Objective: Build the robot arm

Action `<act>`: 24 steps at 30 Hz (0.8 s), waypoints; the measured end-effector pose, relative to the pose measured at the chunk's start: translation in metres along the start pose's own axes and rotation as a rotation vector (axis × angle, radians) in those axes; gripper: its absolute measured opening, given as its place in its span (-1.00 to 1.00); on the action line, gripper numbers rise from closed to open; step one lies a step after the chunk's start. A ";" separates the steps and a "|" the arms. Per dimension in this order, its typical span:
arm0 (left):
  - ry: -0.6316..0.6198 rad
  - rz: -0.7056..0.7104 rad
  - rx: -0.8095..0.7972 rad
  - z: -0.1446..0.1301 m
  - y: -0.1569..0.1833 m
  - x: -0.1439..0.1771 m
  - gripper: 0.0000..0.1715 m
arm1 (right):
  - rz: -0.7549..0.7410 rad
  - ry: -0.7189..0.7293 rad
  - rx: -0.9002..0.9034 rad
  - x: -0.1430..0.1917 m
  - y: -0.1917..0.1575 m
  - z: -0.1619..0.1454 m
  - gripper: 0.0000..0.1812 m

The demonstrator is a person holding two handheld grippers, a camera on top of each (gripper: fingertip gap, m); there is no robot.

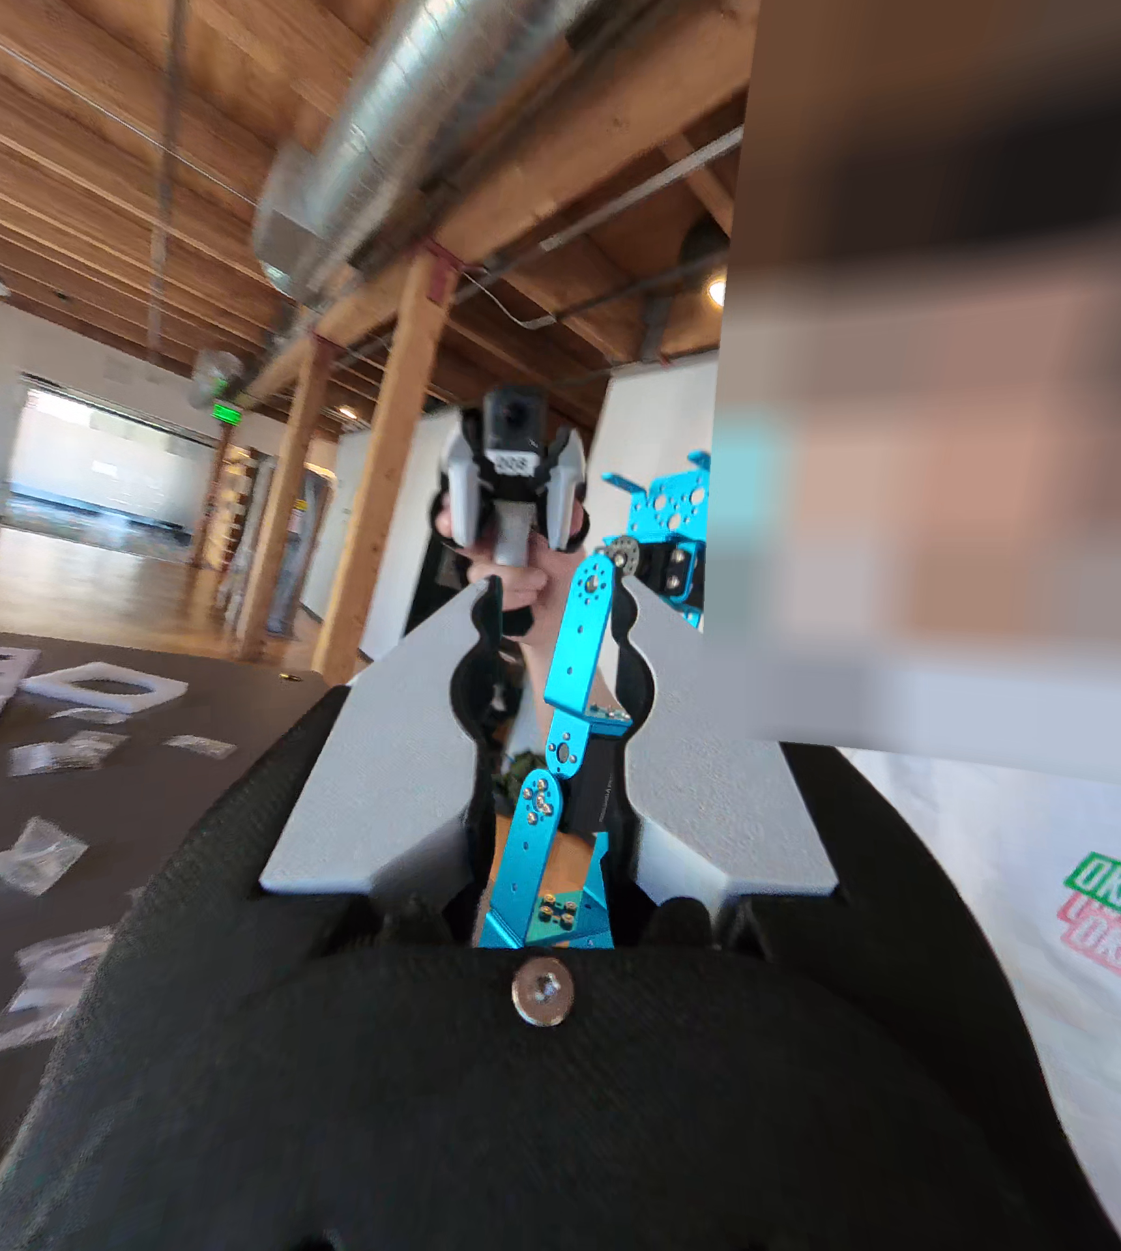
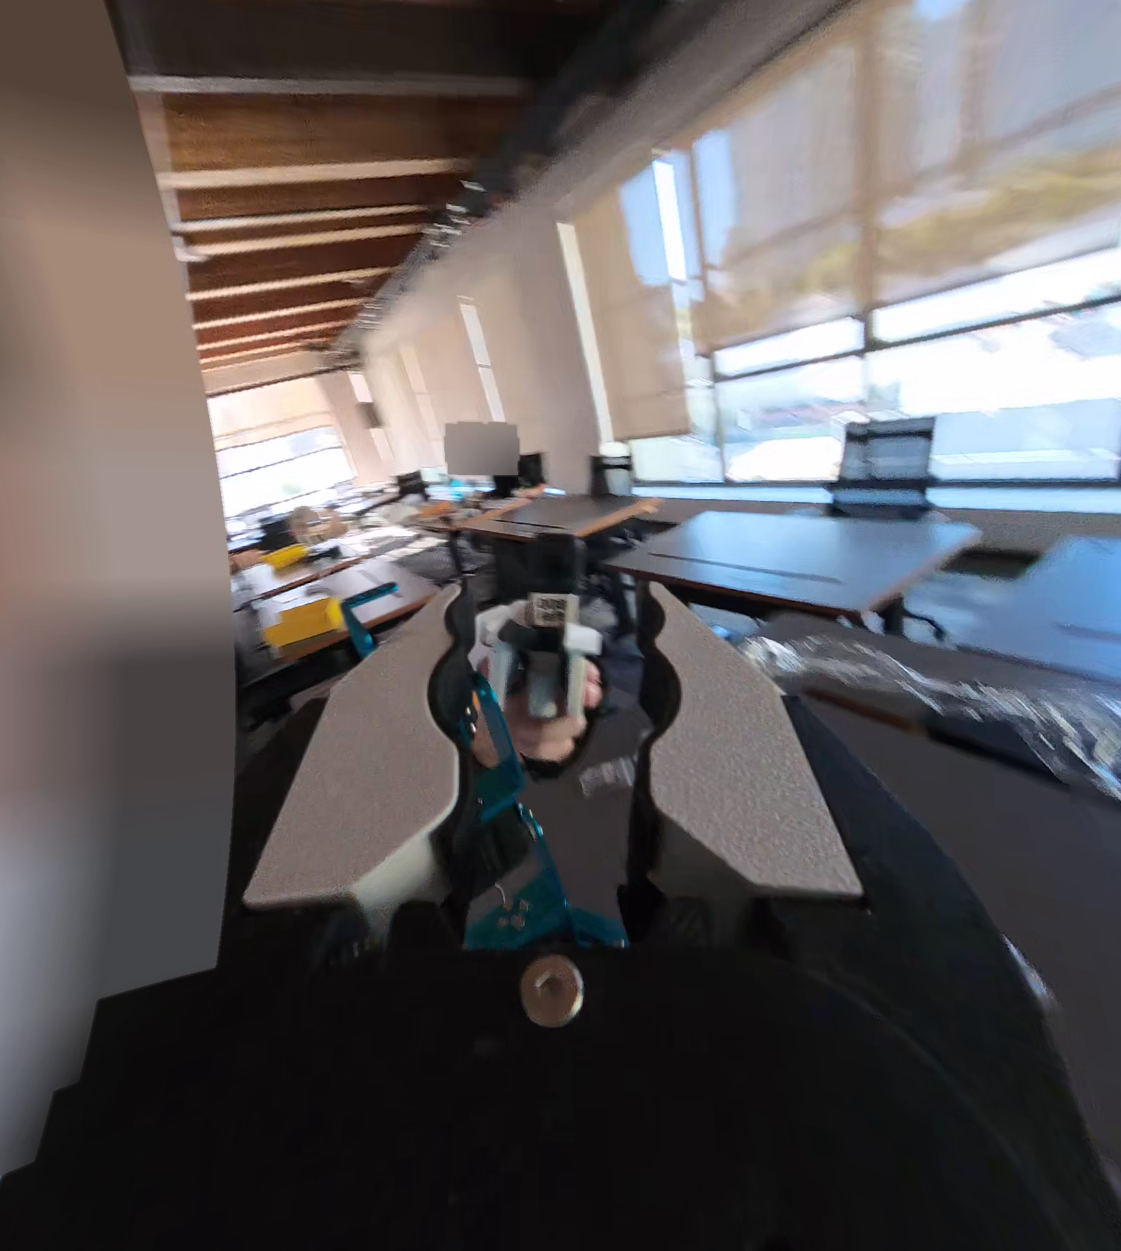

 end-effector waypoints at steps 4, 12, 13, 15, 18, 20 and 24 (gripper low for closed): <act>0.050 0.165 -0.017 0.003 0.027 0.028 -0.66 | -0.188 -0.016 -0.022 0.038 -0.035 0.012 -0.69; 0.058 0.351 0.011 0.010 0.071 0.045 -0.65 | -1.059 -1.094 0.004 0.022 -0.055 0.007 -1.00; 0.070 0.352 0.023 0.011 0.077 0.044 -0.64 | -1.069 -1.174 0.016 0.019 -0.063 0.006 -1.00; 0.075 0.391 0.026 0.011 0.092 0.038 -0.64 | -1.103 -1.321 0.075 0.020 -0.079 0.001 -1.00; 0.070 0.478 -0.015 0.006 0.120 0.027 -0.64 | -1.047 -1.470 0.158 0.028 -0.100 -0.011 -1.00; 0.098 0.513 -0.033 0.000 0.139 0.021 -0.64 | -1.012 -1.532 0.178 0.039 -0.108 -0.017 -1.00; 0.184 0.539 -0.039 -0.013 0.169 0.008 -0.63 | -0.927 -1.626 0.163 0.058 -0.111 -0.019 -1.00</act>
Point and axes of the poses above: each gripper's, where its closed fingertips meet, x back along the fingers, z out of its top, y = z × x across the jaws, the point moved 10 cm from there along x, back along the fingers, and after that the axes turned 11 degrees about -y, right-handed, at the moved point
